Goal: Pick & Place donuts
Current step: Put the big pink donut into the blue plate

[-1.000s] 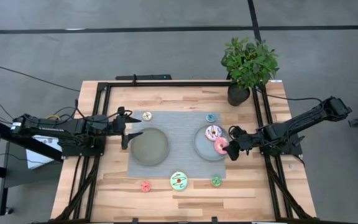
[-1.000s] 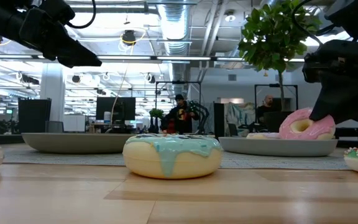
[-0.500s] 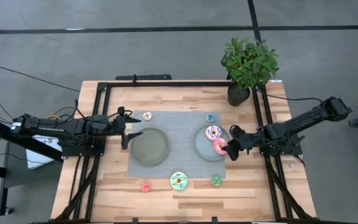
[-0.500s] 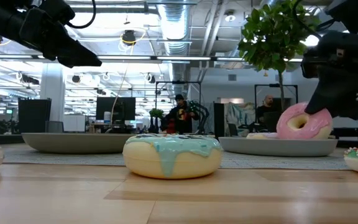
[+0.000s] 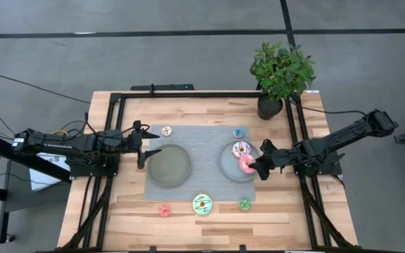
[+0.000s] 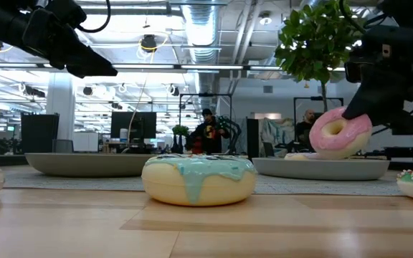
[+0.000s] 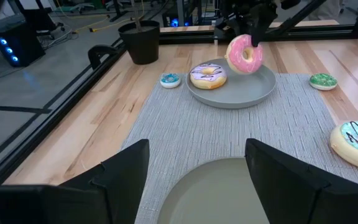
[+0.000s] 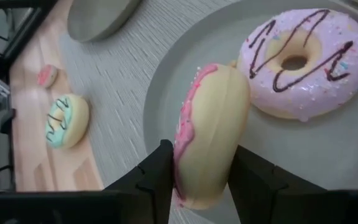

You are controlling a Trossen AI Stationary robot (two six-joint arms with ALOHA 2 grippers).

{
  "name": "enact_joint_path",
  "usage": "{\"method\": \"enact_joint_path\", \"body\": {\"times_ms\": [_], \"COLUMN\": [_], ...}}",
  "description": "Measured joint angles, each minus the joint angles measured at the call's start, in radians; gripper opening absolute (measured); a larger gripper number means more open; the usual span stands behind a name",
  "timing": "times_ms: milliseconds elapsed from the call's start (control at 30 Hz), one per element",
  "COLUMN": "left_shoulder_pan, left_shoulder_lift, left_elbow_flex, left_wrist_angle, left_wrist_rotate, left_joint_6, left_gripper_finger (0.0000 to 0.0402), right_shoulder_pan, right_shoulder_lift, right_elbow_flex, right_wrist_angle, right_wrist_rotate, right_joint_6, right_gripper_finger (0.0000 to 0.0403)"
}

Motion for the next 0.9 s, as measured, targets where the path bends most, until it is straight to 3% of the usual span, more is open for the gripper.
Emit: {"method": "enact_joint_path", "body": {"times_ms": [400, 900], "left_shoulder_pan": [0.000, 0.000], "left_shoulder_lift": [0.000, 0.000], "left_elbow_flex": [0.000, 0.000], "left_wrist_angle": [0.005, 0.005], "left_wrist_rotate": [0.000, 0.000], "left_joint_6": [-0.002, -0.003], "left_gripper_finger": [0.0259, 0.0259], "right_shoulder_pan": [0.000, 0.000], "right_shoulder_lift": [0.137, 0.128], "right_elbow_flex": [0.000, 0.001], "right_wrist_angle": [0.001, -0.015], "right_wrist_rotate": [-0.003, -0.003], "right_joint_6": [0.016, -0.010], "right_gripper_finger": [0.0127, 0.0127]}}
